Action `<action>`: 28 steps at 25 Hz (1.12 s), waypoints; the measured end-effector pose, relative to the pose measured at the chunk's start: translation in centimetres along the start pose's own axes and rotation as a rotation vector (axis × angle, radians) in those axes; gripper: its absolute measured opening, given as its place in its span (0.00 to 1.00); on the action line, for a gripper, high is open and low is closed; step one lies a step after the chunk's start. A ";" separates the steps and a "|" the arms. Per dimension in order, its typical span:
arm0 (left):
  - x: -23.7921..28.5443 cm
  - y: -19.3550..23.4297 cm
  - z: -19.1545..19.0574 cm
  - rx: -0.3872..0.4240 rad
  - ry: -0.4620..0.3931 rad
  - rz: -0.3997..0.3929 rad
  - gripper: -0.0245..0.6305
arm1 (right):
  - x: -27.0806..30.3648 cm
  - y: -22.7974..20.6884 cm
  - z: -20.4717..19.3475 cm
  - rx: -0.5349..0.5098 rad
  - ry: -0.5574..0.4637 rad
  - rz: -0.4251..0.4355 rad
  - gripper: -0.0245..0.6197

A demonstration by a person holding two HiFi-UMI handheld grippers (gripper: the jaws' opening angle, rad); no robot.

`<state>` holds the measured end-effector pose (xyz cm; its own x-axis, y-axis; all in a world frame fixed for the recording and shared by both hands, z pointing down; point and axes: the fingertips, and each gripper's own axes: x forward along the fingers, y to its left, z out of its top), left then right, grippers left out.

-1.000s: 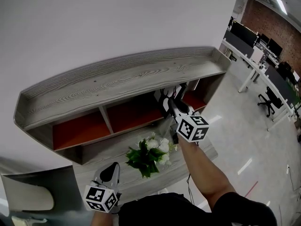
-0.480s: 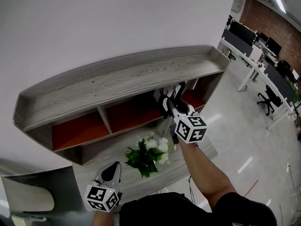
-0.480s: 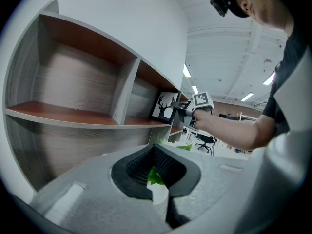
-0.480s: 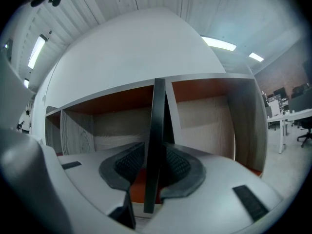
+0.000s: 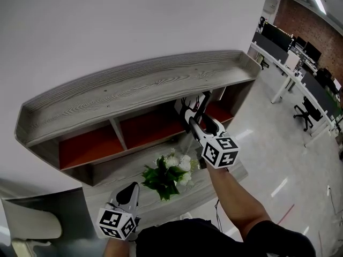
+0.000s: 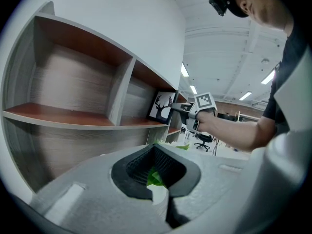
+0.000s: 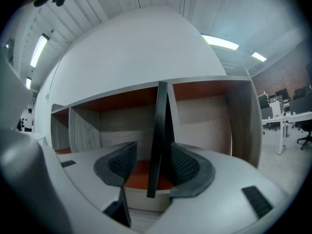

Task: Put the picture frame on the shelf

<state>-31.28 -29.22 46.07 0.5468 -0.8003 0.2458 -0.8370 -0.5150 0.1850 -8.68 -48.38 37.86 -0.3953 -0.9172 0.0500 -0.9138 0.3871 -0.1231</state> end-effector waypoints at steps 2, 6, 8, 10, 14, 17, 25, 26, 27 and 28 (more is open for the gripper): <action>0.0 -0.3 0.1 -0.001 -0.003 -0.002 0.05 | -0.8 -0.3 -0.3 0.013 0.009 0.010 0.40; 0.0 -0.8 0.3 -0.009 -0.008 0.005 0.05 | -3.1 -1.0 -0.6 0.099 -0.005 0.060 0.41; 0.1 -1.0 0.1 -0.012 -0.009 0.021 0.05 | -4.6 -0.6 -0.8 0.166 -0.024 0.124 0.37; 0.3 -1.4 0.2 -0.016 -0.013 0.035 0.05 | -6.1 0.7 -1.5 0.238 -0.029 0.223 0.20; 0.6 -3.0 0.7 -0.010 -0.028 0.052 0.05 | -9.2 4.3 -3.7 0.339 0.006 0.432 0.06; 0.8 -4.2 0.6 -0.008 -0.034 0.072 0.05 | -11.3 5.9 -6.1 0.387 0.072 0.523 0.06; 1.2 -7.5 -0.8 -0.035 -0.041 0.148 0.05 | -14.8 7.4 -9.0 0.253 0.172 0.652 0.06; 1.1 -7.9 -0.9 -0.036 -0.046 0.160 0.05 | -15.1 7.6 -9.0 0.218 0.168 0.673 0.06; 1.0 -8.2 -1.0 -0.035 -0.051 0.172 0.05 | -15.4 7.8 -9.0 0.198 0.165 0.696 0.06; 0.8 -8.5 -1.1 -0.035 -0.055 0.185 0.05 | -15.6 8.0 -9.0 0.187 0.162 0.716 0.06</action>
<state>-23.72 -25.17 45.78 0.3813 -0.8963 0.2262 -0.9212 -0.3478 0.1746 -10.64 -30.10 44.99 -0.9084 -0.4165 0.0380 -0.4029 0.8473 -0.3461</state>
